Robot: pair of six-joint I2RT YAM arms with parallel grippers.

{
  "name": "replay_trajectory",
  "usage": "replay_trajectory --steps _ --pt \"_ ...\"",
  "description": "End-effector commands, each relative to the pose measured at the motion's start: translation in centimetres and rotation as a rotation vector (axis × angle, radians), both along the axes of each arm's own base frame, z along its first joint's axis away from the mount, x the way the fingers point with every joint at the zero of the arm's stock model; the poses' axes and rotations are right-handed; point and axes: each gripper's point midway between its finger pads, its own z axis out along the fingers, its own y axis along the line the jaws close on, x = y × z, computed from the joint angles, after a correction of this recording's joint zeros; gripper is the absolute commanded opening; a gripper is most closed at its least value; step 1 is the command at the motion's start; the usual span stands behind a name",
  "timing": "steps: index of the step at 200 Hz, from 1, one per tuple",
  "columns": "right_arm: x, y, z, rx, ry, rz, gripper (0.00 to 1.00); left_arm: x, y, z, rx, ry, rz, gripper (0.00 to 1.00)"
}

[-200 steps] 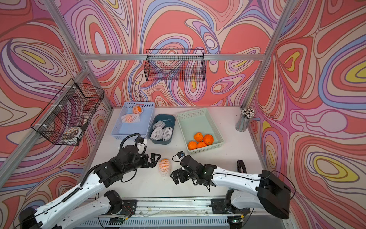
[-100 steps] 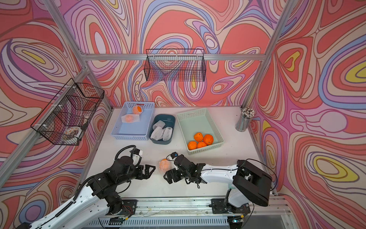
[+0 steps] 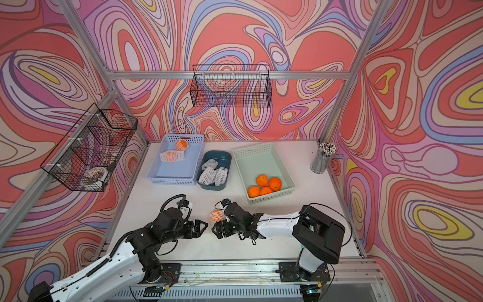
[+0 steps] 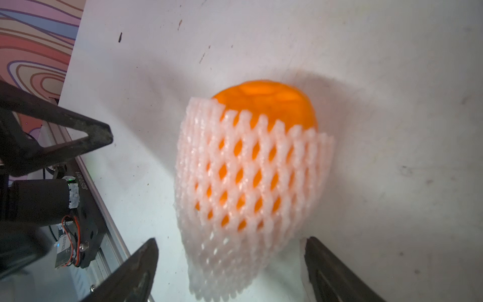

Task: Remove foam nets from oranges
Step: Remove the foam net from the orange.

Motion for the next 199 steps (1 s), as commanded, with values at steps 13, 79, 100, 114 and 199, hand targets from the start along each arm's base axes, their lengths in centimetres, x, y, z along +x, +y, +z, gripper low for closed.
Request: replay_trajectory --steps 13,79,100,114,199 --pt "1.2 0.4 0.0 -0.005 -0.016 -0.031 0.82 0.5 -1.0 0.0 -0.064 -0.005 0.007 0.82" --pt "1.9 0.2 -0.8 -0.031 -0.006 -0.045 0.52 0.9 -1.3 -1.1 -0.078 0.009 0.029 0.79" --pt "2.0 0.2 -0.6 -0.029 -0.012 -0.044 0.4 0.9 -1.6 -1.3 -0.085 0.014 0.025 0.78" --pt "1.9 0.6 -0.1 -0.017 -0.01 -0.028 0.3 1.0 -1.7 -1.5 -0.091 0.016 0.023 0.78" --pt "0.9 1.5 2.3 0.017 0.051 0.009 0.03 1.8 -2.8 -1.9 -0.156 0.014 0.041 0.75"
